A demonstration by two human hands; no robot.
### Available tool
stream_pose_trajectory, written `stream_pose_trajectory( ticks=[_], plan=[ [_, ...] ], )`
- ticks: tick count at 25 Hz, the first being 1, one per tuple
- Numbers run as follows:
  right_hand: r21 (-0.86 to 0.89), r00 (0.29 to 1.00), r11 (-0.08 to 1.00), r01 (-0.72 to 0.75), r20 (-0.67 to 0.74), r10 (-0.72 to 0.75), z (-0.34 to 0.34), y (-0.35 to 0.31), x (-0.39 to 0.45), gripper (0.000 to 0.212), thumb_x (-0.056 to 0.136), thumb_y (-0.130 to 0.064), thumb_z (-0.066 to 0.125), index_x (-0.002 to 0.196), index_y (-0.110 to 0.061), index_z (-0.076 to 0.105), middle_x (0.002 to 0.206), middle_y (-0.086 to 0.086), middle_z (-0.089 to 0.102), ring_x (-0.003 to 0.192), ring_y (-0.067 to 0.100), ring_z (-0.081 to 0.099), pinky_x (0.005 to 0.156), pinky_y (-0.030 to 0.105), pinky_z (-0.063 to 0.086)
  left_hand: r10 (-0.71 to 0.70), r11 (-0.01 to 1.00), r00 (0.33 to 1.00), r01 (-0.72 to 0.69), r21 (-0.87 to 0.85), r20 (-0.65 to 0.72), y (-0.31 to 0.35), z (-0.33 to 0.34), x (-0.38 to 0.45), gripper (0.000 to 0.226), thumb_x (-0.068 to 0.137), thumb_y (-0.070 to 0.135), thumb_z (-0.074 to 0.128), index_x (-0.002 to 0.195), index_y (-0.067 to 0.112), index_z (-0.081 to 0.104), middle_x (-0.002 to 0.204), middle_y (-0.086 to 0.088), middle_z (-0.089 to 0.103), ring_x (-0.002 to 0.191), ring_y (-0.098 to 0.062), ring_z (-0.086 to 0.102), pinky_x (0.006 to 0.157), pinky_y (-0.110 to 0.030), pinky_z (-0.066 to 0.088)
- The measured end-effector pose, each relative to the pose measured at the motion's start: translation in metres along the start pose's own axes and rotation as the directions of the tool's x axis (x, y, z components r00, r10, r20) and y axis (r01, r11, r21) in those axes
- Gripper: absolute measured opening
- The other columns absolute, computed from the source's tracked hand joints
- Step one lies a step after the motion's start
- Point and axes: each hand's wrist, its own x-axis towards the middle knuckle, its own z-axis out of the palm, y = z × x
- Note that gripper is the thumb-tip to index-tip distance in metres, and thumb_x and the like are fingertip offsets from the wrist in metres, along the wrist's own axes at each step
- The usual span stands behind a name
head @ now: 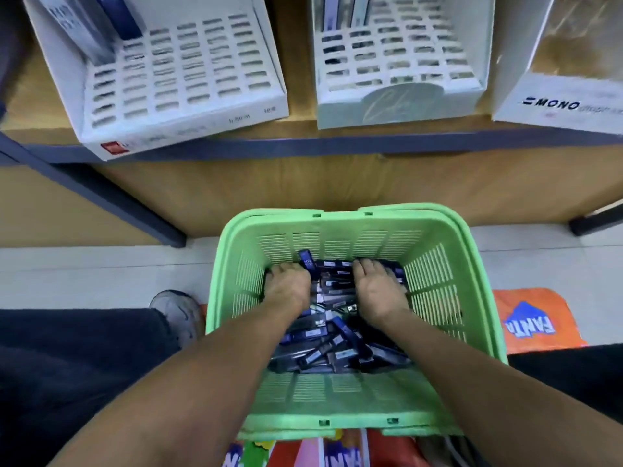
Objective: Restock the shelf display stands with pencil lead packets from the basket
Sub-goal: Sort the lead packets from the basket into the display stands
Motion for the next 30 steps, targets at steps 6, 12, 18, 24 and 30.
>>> stream_pose_trajectory(
  ticks=[6,12,18,24,30],
  plan=[
    [-0.282,0.993,0.952,0.116,0.011,-0.117,0.019,-0.008,0.004,0.086,0.096,-0.012,0.055,0.158,0.002,-0.003,0.162,0.02,0.015,0.149,0.035,0.017,0.121,0.049,0.023,0.029,0.998,0.993,-0.035,-0.051,-0.115,0.003,0.033,0.017,0.083,0.078,0.027,0.082,0.14,0.0,0.033,0.135,-0.02,0.043,0.127,-0.036,0.043,0.113,-0.044,0.036],
    [-0.261,0.995,0.962,0.085,-0.027,-0.096,0.017,-0.024,0.015,0.072,0.095,-0.013,0.054,0.154,0.004,0.015,0.148,0.02,0.03,0.137,0.034,0.032,0.116,0.05,0.03,0.047,0.992,0.992,-0.06,-0.107,-0.121,0.004,0.042,0.018,0.092,0.07,0.05,0.084,0.136,0.008,0.036,0.135,-0.012,0.045,0.127,-0.03,0.041,0.107,-0.045,0.036],
    [-0.206,0.993,0.972,0.117,0.046,-0.11,0.031,-0.02,0.01,0.087,0.09,-0.016,0.065,0.156,-0.002,0.011,0.152,0.023,0.032,0.139,0.037,0.034,0.12,0.051,0.023,0.009,0.984,1.0,-0.011,-0.178,-0.012,0.002,0.042,0.023,0.1,0.069,0.057,0.082,0.141,0.007,0.037,0.135,-0.014,0.046,0.127,-0.033,0.045,0.107,-0.044,0.038],
    [0.016,0.992,0.997,0.078,0.098,-0.079,0.028,-0.025,0.019,0.062,0.088,-0.023,0.067,0.136,-0.011,0.029,0.112,0.011,0.064,0.1,0.031,0.063,0.094,0.045,0.045,0.0,0.959,1.0,0.006,-0.284,0.025,-0.001,0.044,0.021,0.105,0.068,0.05,0.085,0.146,0.005,0.03,0.129,-0.013,0.054,0.123,-0.033,0.05,0.102,-0.04,0.045],
    [0.297,0.973,0.954,-0.044,0.23,-0.026,0.021,-0.01,0.02,0.056,0.089,-0.032,0.069,0.133,-0.013,0.039,0.115,0.012,0.066,0.104,0.033,0.065,0.078,0.037,0.051,0.094,0.889,0.994,-0.06,-0.455,0.052,-0.008,0.034,0.017,0.093,0.07,0.029,0.086,0.142,0.011,0.031,0.092,-0.001,0.057,0.084,-0.019,0.062,0.062,-0.031,0.051]
  ],
)
